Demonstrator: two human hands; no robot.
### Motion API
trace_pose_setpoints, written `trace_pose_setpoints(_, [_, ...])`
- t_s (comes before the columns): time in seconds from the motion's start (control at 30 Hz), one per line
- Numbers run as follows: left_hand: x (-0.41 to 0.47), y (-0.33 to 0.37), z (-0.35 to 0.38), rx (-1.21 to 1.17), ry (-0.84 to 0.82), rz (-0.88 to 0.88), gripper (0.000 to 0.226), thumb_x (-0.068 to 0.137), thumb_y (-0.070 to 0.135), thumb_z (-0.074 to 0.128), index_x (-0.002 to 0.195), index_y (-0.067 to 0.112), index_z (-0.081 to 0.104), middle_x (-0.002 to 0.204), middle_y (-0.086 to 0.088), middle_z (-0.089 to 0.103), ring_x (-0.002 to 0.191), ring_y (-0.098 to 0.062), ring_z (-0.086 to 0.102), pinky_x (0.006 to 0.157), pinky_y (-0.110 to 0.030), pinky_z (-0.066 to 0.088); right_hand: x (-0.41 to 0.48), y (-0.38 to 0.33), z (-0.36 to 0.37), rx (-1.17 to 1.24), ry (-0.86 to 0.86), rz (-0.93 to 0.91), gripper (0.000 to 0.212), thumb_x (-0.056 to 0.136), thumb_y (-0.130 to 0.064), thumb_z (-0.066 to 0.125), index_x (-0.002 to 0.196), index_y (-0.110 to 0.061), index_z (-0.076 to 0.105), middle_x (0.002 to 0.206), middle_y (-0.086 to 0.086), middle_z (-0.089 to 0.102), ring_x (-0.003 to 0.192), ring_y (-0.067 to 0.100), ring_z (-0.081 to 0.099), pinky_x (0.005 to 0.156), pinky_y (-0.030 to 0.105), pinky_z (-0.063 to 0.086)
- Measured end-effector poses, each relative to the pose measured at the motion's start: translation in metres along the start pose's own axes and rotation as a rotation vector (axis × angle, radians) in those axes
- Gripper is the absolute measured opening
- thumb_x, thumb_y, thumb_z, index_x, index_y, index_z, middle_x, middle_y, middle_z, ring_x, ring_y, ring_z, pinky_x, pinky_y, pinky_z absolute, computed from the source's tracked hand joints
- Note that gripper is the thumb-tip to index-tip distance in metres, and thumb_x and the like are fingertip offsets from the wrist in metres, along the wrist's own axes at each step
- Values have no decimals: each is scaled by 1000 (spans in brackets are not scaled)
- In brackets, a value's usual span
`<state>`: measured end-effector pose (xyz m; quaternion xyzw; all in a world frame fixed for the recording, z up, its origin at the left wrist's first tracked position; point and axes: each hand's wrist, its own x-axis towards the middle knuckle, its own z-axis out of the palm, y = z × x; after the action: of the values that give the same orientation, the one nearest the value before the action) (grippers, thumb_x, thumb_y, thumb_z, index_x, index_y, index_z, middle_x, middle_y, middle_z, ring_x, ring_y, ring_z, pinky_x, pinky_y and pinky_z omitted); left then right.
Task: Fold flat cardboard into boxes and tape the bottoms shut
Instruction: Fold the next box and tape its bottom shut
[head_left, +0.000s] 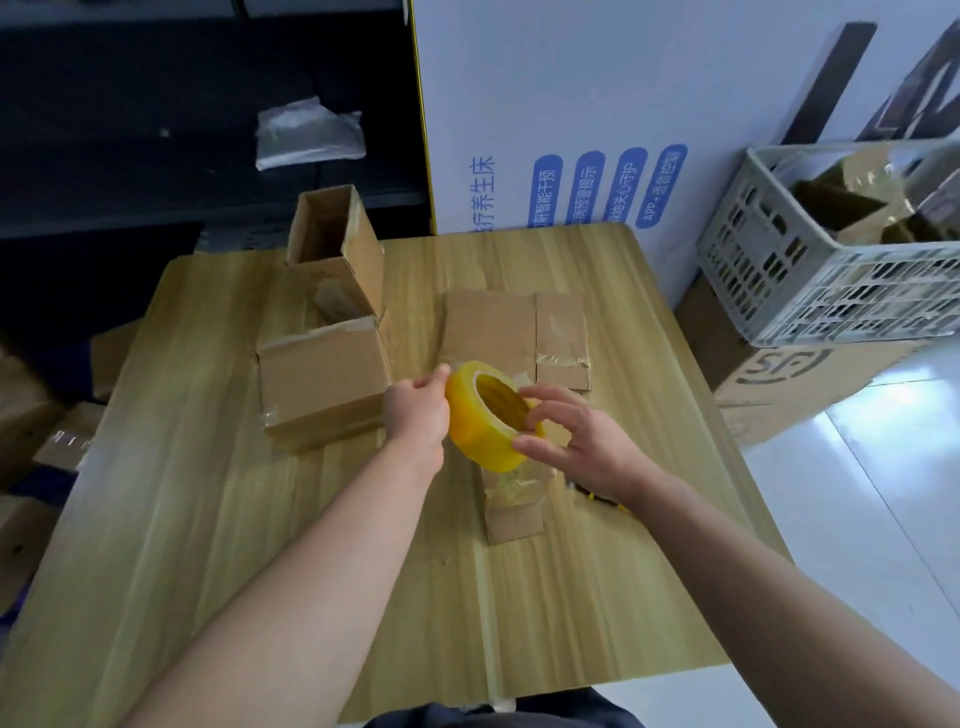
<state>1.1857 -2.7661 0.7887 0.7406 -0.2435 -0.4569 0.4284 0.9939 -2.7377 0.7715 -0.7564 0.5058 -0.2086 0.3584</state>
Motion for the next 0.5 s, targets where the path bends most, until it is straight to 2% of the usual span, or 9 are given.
trace_pose_setpoints(0.07, [2, 3, 6, -59, -8, -48, 40, 93, 37, 61, 117, 5, 60, 113, -8, 64, 95, -22, 57, 82, -35, 47, 6, -1, -2, -38, -41, -55, 35, 90, -47, 58, 94, -12, 60, 125, 4, 60, 128, 19, 45, 104, 21, 31])
trace_pose_setpoints(0.1, [5, 4, 9, -95, -7, -75, 37, 92, 38, 61, 112, 7, 60, 110, -8, 64, 94, -23, 58, 82, -35, 48, 9, -2, -2, -67, -60, -81, 34, 94, -44, 55, 95, -11, 57, 114, 5, 62, 122, 24, 48, 104, 24, 30])
trace_pose_setpoints(0.17, [8, 9, 15, -166, 3, -114, 29, 90, 37, 64, 104, 12, 61, 101, -7, 64, 91, -24, 59, 80, -34, 49, 13, -5, -2, -96, -68, -131, 35, 97, -42, 46, 99, -9, 55, 94, -2, 59, 102, 18, 52, 105, 29, 28])
trace_pose_setpoints(0.23, [14, 10, 20, -224, 21, -153, 24, 89, 34, 67, 96, 11, 62, 97, -8, 66, 87, -25, 62, 76, -34, 52, 22, -5, -11, -57, -32, -127, 34, 99, -36, 40, 99, -7, 56, 83, -8, 50, 84, 6, 46, 102, 22, 26])
trace_pose_setpoints(0.27, [17, 8, 21, -222, 50, -151, 21, 89, 31, 68, 89, 11, 61, 96, -8, 67, 83, -23, 62, 72, -33, 52, 29, -4, -20, -45, -8, -112, 32, 100, -35, 37, 95, -8, 55, 79, -9, 48, 78, 4, 45, 97, 20, 28])
trace_pose_setpoints(0.33, [21, 7, 20, -207, 128, -110, 18, 91, 27, 65, 80, 14, 59, 92, -3, 70, 71, -15, 58, 62, -26, 47, 42, 5, -42, -78, 11, -52, 32, 101, -39, 38, 88, -14, 53, 74, -9, 47, 70, 4, 47, 74, 22, 37])
trace_pose_setpoints(0.4, [24, 6, 20, -296, 168, -104, 14, 91, 23, 64, 84, 12, 62, 90, 1, 72, 66, -9, 56, 61, -23, 48, 52, 21, -64, -147, -9, 52, 35, 98, -45, 44, 85, -15, 55, 70, -3, 54, 65, 13, 51, 58, 29, 37])
trace_pose_setpoints(0.5, [18, 0, 27, -430, 161, -122, 11, 87, 19, 70, 89, 9, 66, 84, -1, 72, 66, -8, 60, 62, -20, 51, 68, 38, -91, -187, 10, 141, 40, 93, -53, 49, 84, -16, 62, 73, 5, 61, 68, 22, 56, 59, 31, 42])
